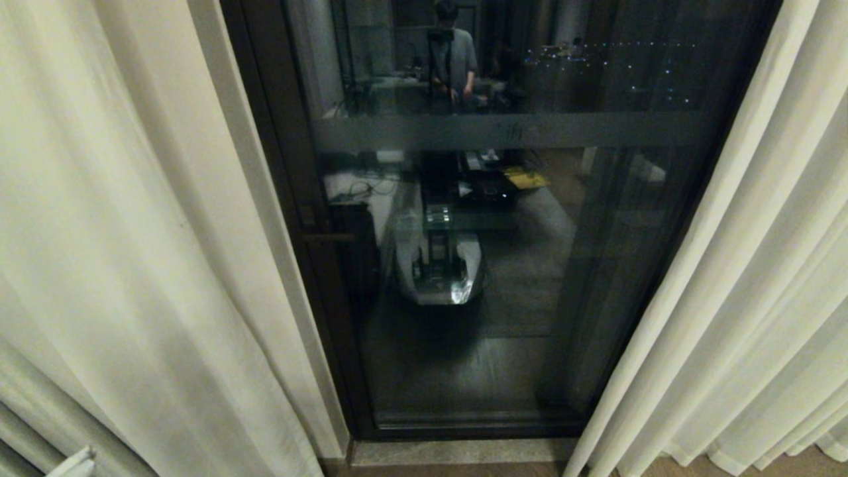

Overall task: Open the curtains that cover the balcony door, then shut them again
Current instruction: Pull the inner curtains open on both sides

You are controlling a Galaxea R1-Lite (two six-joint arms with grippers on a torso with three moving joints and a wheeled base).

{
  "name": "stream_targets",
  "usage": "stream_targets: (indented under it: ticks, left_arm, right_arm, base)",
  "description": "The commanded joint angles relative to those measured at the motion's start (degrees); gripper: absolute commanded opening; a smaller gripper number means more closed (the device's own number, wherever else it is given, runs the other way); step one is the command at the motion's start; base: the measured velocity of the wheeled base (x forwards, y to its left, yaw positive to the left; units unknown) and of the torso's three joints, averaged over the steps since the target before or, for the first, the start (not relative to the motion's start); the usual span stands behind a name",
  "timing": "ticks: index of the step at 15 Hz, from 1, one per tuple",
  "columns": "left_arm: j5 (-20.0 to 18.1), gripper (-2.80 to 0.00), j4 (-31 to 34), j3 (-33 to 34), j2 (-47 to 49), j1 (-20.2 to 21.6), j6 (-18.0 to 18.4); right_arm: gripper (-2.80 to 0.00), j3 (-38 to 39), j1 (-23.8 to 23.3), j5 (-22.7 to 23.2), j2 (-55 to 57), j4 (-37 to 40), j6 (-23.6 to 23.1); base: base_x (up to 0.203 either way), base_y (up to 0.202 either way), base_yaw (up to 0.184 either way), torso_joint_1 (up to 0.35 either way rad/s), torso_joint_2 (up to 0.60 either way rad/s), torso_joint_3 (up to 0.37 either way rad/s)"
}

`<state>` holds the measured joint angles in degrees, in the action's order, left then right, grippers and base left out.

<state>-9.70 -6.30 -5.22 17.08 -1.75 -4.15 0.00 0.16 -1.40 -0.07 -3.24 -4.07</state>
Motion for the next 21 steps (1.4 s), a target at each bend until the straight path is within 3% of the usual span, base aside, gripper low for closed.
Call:
stream_targets:
  ticks: [1, 5, 8, 11, 21]
  left_arm:
    - [-0.01, -2.8, -0.04, 1.61, -2.31, -0.01, -0.01]
    - [1.95, -2.8, 2.99, 3.63, -10.53, 1.16, -0.06]
    - [10.27, -2.8, 10.82, 2.08, -17.08, 1.48, 0.32]
    - [10.96, -2.8, 7.53, 4.17, -17.08, 1.49, 0.8]
    - [10.85, -2.8, 7.01, 4.43, -17.08, 1.49, 1.78]
  right_arm:
    - [-2.8, 0.0, 0.02, 0.0, 0.07, -0.1, -0.07]
    - [-2.8, 0.0, 0.02, 0.0, 0.07, -0.01, -0.06]
    - [-2.8, 0.0, 0.02, 0.0, 0.07, -0.01, -0.06]
    - [-2.8, 0.0, 0.02, 0.0, 0.07, -0.1, -0.06]
    - [-2.8, 0.0, 0.02, 0.0, 0.07, -0.1, -0.06]
  base:
    - [0.0, 0.0, 0.0, 0.0, 0.0, 0.0]
    - [0.0, 0.0, 0.0, 0.0, 0.0, 0.0]
    - [0.0, 0.0, 0.0, 0.0, 0.0, 0.0]
    - [0.0, 0.0, 0.0, 0.0, 0.0, 0.0]
    - [0.0, 0.0, 0.0, 0.0, 0.0, 0.0]
